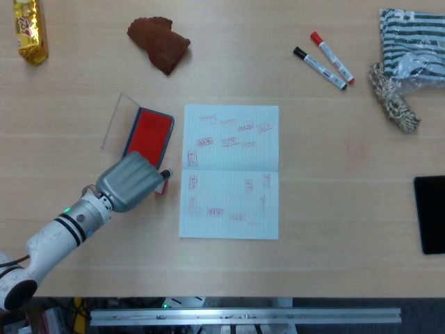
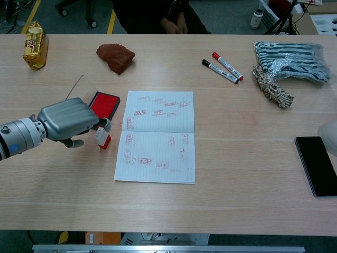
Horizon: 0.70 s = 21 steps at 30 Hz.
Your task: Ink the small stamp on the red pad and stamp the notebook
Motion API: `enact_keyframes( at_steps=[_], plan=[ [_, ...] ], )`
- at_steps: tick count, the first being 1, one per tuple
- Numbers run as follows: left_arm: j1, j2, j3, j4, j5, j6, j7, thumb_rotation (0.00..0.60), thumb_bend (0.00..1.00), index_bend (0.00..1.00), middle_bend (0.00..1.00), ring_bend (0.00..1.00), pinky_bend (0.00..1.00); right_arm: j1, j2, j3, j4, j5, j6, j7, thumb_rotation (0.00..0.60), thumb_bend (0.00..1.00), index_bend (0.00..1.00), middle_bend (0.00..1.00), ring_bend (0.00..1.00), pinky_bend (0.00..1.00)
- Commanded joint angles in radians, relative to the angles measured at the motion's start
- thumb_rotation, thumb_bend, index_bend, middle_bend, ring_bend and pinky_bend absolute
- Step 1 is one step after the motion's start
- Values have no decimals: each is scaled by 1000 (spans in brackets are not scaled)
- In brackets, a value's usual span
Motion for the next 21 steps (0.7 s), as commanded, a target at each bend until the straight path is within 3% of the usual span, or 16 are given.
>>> enact_keyframes(
  at_steps=[1, 16, 21],
  plan=[
    [-2, -7, 6, 11, -9, 2, 23, 600, 243, 311, 942, 980, 1000, 0, -1, 0, 1, 0, 0, 1, 600, 292, 408, 412, 342, 433],
    [-3, -20, 20, 40, -73, 13, 104, 600, 244, 333, 942, 980, 1000, -6, -2, -1, 1, 0, 6, 2, 600, 292, 408, 412, 342, 433],
    [2, -22, 17, 34, -100, 18, 75, 600, 244, 359, 943, 980, 1000, -9, 0, -2, -1, -4, 11, 3, 600, 292, 408, 412, 342, 433]
  ],
)
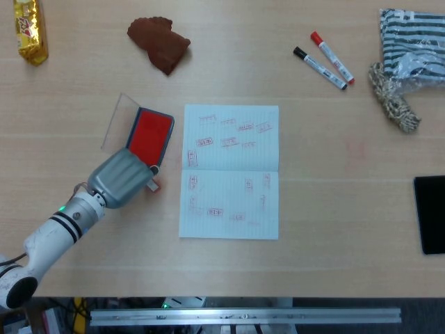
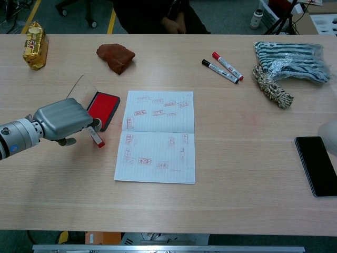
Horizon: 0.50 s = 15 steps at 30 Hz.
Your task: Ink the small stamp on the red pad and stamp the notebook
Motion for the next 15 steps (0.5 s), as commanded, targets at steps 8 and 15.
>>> enact_keyframes(
  at_steps=[8, 15],
  plan=[
    [15, -20, 6, 11, 37, 52, -90, 600, 243, 410, 962, 995, 1000, -6, 1, -2, 2, -3, 5, 4, 600, 292, 408, 412, 342, 433],
    [18, -42, 6, 27, 39, 65, -94, 600, 244, 435, 986, 1000, 1000, -11, 4, -4, 4, -2, 8, 10, 600, 292, 408, 412, 342, 433]
  ],
)
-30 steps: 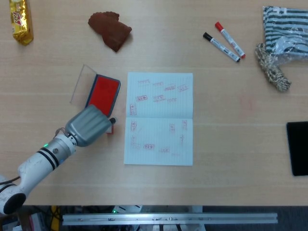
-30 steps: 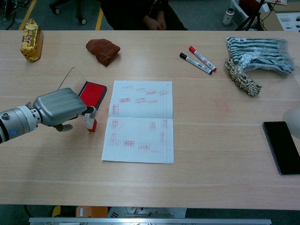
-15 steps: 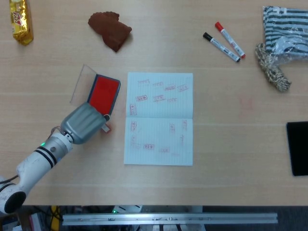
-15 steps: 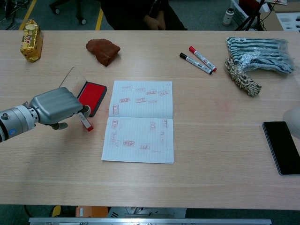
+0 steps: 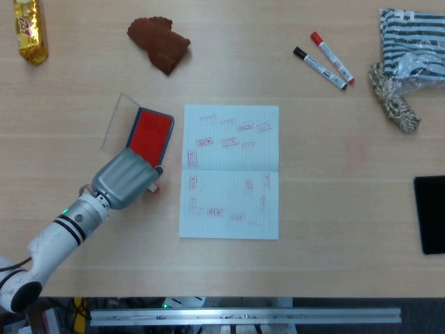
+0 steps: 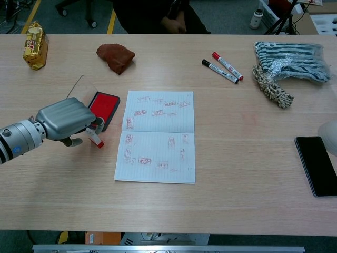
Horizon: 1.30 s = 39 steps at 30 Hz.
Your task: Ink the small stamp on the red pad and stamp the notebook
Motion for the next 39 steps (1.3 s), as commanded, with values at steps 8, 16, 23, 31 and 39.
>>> enact_keyframes(
  at_steps=[8, 16, 23, 31, 39],
  plan=[
    [5, -26, -2, 9, -23, 10, 26, 600, 244, 466, 1000, 1000, 1000, -4, -1, -2, 7, 2, -3, 10, 600, 292, 408, 412, 342, 434],
    [10, -45, -3, 14, -37, 20, 41, 600, 243, 474, 1000, 1000, 1000, -6, -2, -4, 12, 2, -5, 16, 600, 292, 408, 412, 342, 434],
    [13, -61, 1, 27, -47, 21, 44, 600, 243, 476, 1000, 1000, 1000, -6, -5, -5, 18, 3, -9, 21, 600, 292, 408, 412, 342, 434],
    [15, -69, 2, 40, -46, 29, 44, 600, 243, 484, 1000, 1000, 1000, -7, -7, -5, 23, 5, -12, 24, 600, 292, 408, 412, 342, 434],
    [16, -77, 6, 52, -34, 36, 33, 600, 263, 516, 1000, 1000, 1000, -7, -7, -5, 24, 4, -14, 25, 600, 292, 408, 412, 342, 434]
  ],
)
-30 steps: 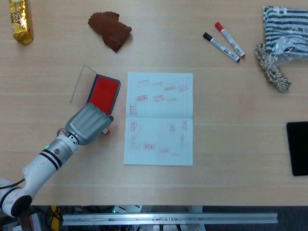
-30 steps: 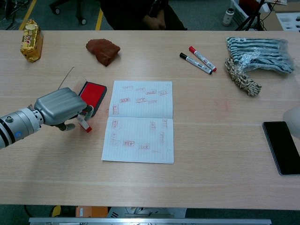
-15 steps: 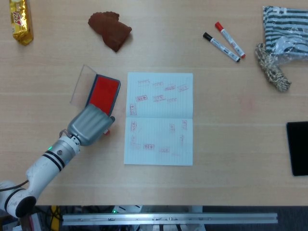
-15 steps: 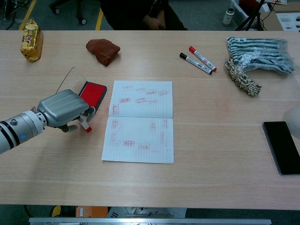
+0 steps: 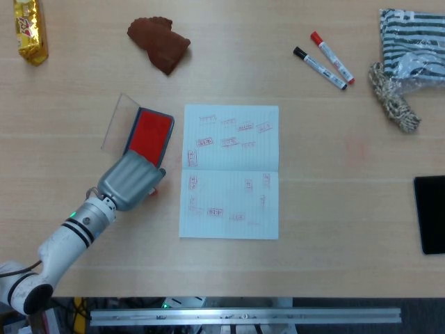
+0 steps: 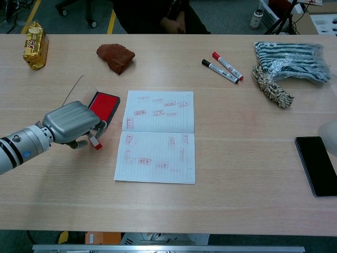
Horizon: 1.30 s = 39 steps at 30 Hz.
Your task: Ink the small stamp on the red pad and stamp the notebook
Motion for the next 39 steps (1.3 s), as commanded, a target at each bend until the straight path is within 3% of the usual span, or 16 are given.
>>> enact_keyframes(
  at_steps=[1, 27, 39],
  plan=[
    [0, -2, 1, 3, 2, 2, -2, 600, 266, 521, 1000, 1000, 1000, 0, 0, 0, 0, 0, 0, -1, 600, 292, 408, 412, 342, 434],
    [14, -28, 4, 53, 63, 45, -75, 600, 275, 583, 1000, 1000, 1000, -3, -1, -1, -2, -2, 2, -1, 600, 292, 408, 412, 342, 434],
    [5, 8, -22, 14, 84, 76, -67, 600, 278, 589, 1000, 1000, 1000, -2, -2, 1, 0, -2, 0, -1, 600, 292, 408, 412, 342, 434]
  ],
)
